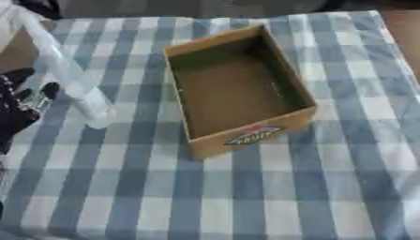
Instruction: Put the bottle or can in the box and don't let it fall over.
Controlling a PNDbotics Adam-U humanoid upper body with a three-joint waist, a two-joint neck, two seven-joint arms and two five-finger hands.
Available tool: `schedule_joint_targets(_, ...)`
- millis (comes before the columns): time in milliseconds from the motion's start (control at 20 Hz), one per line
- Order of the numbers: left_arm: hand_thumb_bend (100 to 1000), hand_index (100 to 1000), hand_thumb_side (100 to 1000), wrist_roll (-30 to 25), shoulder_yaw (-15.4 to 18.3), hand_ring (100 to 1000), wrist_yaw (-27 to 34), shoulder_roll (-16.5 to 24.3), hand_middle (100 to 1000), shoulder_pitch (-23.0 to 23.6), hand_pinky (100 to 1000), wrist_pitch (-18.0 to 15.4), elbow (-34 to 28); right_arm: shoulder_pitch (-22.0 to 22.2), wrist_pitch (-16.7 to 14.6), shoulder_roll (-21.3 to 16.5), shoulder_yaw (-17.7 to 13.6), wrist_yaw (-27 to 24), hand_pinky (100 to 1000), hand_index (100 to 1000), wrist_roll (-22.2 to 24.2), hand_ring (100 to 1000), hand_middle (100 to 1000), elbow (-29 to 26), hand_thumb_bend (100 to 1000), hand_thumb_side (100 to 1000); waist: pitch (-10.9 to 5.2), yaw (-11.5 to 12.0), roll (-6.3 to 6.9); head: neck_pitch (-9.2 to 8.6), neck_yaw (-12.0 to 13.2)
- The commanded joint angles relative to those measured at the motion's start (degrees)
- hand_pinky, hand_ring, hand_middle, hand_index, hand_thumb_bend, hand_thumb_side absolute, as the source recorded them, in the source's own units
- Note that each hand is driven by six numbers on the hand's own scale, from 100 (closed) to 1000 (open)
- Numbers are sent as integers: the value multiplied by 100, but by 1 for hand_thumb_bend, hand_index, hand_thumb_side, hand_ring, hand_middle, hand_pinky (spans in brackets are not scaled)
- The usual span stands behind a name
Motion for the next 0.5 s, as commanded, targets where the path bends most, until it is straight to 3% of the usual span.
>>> schedule_joint_targets(50, 523, 770, 100, 39, -5, 1000, -136, 175, 814, -70, 1000, -2, -80, -37, 5, -112, -49, -12, 750, 760, -26, 707, 866, -108, 296, 195, -90, -13, 6, -86, 7)
schedule_joint_targets(500, 524, 788, 100, 166, -43, 1000, -127, 223, 820, -317, 1000, 83, -70, -22, -13, -116, -84, 11, 750, 758, -71, 704, 863, -108, 296, 194, -64, -45, 15, -125, -62)
